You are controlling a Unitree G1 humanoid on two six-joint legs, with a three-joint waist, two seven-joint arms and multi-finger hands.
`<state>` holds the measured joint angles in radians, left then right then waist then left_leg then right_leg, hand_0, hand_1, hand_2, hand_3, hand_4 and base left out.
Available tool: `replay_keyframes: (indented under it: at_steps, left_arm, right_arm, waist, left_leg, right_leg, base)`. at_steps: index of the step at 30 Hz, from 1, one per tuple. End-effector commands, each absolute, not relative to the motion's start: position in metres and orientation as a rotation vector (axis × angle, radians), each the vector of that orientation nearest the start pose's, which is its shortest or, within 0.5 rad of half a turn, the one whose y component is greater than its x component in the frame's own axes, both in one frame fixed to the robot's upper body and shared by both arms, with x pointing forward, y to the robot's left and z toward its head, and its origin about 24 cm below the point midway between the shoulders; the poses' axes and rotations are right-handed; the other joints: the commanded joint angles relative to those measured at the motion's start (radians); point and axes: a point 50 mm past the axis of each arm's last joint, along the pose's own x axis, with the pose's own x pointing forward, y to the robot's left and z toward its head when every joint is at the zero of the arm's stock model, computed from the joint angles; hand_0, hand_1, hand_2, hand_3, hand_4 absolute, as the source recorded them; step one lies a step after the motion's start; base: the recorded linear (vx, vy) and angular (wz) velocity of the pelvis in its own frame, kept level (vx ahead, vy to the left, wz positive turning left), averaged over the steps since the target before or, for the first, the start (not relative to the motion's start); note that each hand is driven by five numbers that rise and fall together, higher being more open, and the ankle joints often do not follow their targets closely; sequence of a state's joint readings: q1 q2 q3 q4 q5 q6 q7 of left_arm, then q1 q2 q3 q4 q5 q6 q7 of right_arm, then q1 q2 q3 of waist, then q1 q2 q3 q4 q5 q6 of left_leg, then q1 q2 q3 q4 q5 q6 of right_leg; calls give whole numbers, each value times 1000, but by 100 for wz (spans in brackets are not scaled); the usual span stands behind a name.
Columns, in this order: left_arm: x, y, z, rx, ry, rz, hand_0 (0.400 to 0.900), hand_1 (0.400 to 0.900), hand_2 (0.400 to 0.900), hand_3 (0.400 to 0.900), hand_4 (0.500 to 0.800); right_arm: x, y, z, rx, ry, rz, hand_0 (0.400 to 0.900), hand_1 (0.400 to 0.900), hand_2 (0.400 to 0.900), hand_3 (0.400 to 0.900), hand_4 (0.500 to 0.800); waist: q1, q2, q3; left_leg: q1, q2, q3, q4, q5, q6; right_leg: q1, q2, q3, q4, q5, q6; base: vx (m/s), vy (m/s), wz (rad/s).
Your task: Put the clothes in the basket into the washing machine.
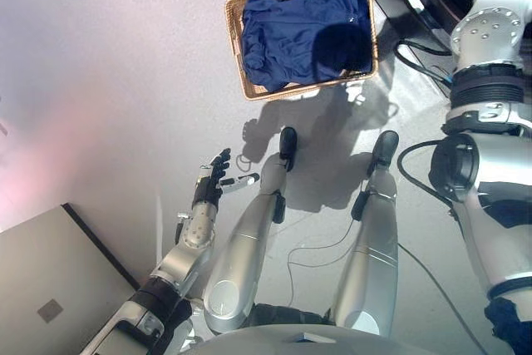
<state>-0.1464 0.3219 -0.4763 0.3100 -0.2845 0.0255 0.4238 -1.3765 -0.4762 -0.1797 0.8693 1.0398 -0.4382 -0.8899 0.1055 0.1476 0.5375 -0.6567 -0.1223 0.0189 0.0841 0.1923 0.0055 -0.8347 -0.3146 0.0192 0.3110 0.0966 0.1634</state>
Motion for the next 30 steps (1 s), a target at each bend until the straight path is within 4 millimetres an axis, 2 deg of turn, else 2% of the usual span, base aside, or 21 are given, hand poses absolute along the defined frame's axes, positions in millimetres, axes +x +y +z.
replay_keyframes:
  at_steps: [1, 8, 11, 14, 17, 20, 22, 24, 25, 26, 27, 28, 29, 30]
  left_arm:
    - [240, 139, -29, 199, 332, 22, 900, 900, 900, 900, 800]
    - [242, 138, -28, 210, 328, 24, 900, 900, 900, 900, 800]
    - [244, 136, -29, 218, 333, 24, 900, 900, 900, 900, 800]
    - [243, 134, -32, 221, 349, 26, 900, 900, 900, 900, 800]
    - [242, 133, -34, 205, 364, 35, 900, 900, 900, 900, 800]
    - [240, 134, -40, 200, 394, 47, 900, 900, 900, 900, 800]
    - [238, 136, -43, 189, 406, 55, 900, 900, 900, 900, 800]
    - [235, 140, -48, 178, 430, 67, 900, 900, 900, 900, 800]
    - [231, 148, -55, 183, 465, 77, 900, 900, 900, 900, 800]
    - [231, 148, -55, 182, 465, 76, 900, 900, 900, 900, 800]
    - [224, 160, -65, 201, 511, 94, 900, 900, 900, 900, 800]
    - [224, 160, -65, 201, 511, 93, 900, 900, 900, 900, 800]
    - [218, 170, -73, 208, 558, 117, 900, 900, 900, 900, 800]
    - [218, 170, -73, 208, 558, 117, 900, 900, 900, 900, 800]
  right_arm:
    - [355, -262, 378, 1108, -762, -746, 900, 900, 900, 900, 800]
    - [365, -259, 354, 1102, -692, -771, 900, 900, 900, 900, 800]
    - [372, -245, 331, 1088, -646, -749, 900, 900, 900, 900, 800]
    - [382, -231, 296, 1097, -551, -744, 900, 900, 900, 900, 800]
    - [387, -217, 248, 1040, -440, -743, 900, 900, 900, 900, 800]
    - [385, -204, 187, 966, -288, -740, 900, 900, 900, 900, 800]
    - [377, -201, 139, 884, -169, -725, 900, 900, 900, 900, 800]
    - [364, -213, 95, 789, -50, -746, 900, 900, 900, 900, 800]
    - [345, -229, 47, 685, 106, -775, 900, 900, 900, 900, 800]
    - [345, -230, 47, 685, 105, -774, 900, 900, 900, 900, 800]
    - [313, -256, -1, 422, 302, -809, 900, 900, 900, 900, 800]
    - [313, -256, -1, 421, 302, -808, 900, 900, 900, 900, 800]
    - [283, -272, -32, 237, 460, -822, 900, 900, 900, 900, 800]
    - [283, -272, -32, 236, 459, -821, 900, 900, 900, 900, 800]
  waist:
    - [-22, 119, -18]
    - [-19, 105, -18]
    - [-21, 93, -18]
    - [-26, 75, -18]
    - [-38, 51, -21]
    - [-53, 24, -29]
    - [-63, 7, -38]
    - [-70, -13, -50]
    - [-70, -27, -70]
    - [-72, -26, -69]
    - [-73, -47, -90]
    - [-75, -46, -90]
    - [-76, -65, -111]
    - [-78, -65, -111]
  left_leg:
    - [-14, -14, -35, 84, -142, -32]
    - [-10, -12, -42, 95, -144, -33]
    - [1, -11, -43, 104, -147, -31]
    - [26, -8, -42, 116, -158, -27]
    - [63, -1, -39, 120, -166, -26]
    - [116, 11, -42, 111, -172, -25]
    - [149, 14, -45, 100, -164, -26]
    - [196, 22, -52, 81, -164, -29]
    - [247, 31, -60, 61, -170, -32]
    - [247, 30, -61, 56, -161, -32]
    - [298, 40, -68, 35, -165, -36]
    - [299, 39, -69, 29, -157, -35]
    - [349, 47, -67, 14, -166, -36]
    - [348, 46, -68, 9, -159, -36]
  right_leg:
    - [47, 25, -32, -18, -27, -6]
    - [68, 30, -41, -24, -23, -9]
    - [90, 34, -46, -26, -22, -11]
    - [130, 42, -51, -35, -20, -15]
    - [185, 53, -60, -54, -15, -17]
    - [249, 65, -71, -78, -11, -18]
    - [290, 70, -78, -101, 1, -19]
    - [344, 78, -93, -125, 1, -18]
    - [401, 85, -105, -142, -9, -17]
    - [404, 84, -107, -150, 0, -17]
    - [460, 94, -118, -165, -11, -15]
    - [463, 93, -120, -172, -3, -15]
    - [513, 99, -128, -184, -10, -15]
    - [514, 98, -130, -190, -3, -15]
  base:
    - [0, 0, 0]
    - [-18, -10, 4]
    - [-3, 1, -3]
    - [8, -3, -10]
    - [18, -18, -9]
    - [30, -25, -7]
    - [28, -17, -5]
    - [99, -59, -2]
    - [94, -56, 4]
    - [163, -86, 5]
    - [62, -42, 4]
    - [156, -89, 2]
    - [53, -38, 3]
    - [106, -71, 3]
